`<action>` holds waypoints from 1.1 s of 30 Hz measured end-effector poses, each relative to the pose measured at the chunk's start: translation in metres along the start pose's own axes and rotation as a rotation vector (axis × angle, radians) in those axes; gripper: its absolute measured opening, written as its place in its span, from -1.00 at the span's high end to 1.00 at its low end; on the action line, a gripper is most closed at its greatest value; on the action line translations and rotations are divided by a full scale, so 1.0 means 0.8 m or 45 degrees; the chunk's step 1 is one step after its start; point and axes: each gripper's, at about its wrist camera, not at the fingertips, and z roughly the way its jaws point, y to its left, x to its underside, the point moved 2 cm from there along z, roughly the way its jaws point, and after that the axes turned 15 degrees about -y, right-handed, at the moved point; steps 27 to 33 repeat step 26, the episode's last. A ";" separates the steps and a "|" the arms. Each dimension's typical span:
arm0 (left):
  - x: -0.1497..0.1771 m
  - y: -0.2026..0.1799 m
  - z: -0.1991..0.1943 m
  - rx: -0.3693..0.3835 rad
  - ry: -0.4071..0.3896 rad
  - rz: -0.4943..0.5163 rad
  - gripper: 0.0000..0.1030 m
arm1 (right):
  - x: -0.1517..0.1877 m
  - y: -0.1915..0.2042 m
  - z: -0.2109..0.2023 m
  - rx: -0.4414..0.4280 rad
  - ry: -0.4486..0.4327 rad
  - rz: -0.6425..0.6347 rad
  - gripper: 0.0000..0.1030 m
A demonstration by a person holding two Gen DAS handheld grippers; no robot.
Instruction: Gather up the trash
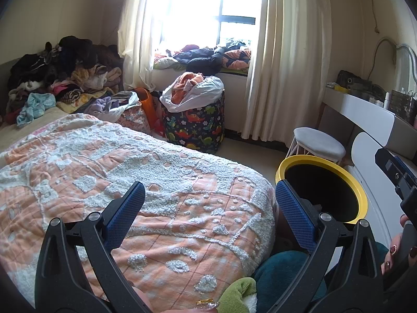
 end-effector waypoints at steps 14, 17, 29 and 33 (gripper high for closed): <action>0.001 0.092 -0.010 -0.258 0.071 -0.121 -0.79 | -0.015 0.083 0.028 -0.319 0.097 0.023 -0.88; 0.006 0.187 -0.034 -0.482 0.101 -0.179 -0.79 | -0.009 0.180 0.058 -0.621 0.273 0.056 -0.88; 0.095 0.477 -0.118 -1.251 0.451 -0.333 -0.79 | 0.194 0.551 0.055 -1.268 1.158 -0.319 -0.87; 0.095 0.477 -0.118 -1.251 0.451 -0.333 -0.79 | 0.194 0.551 0.055 -1.268 1.158 -0.319 -0.87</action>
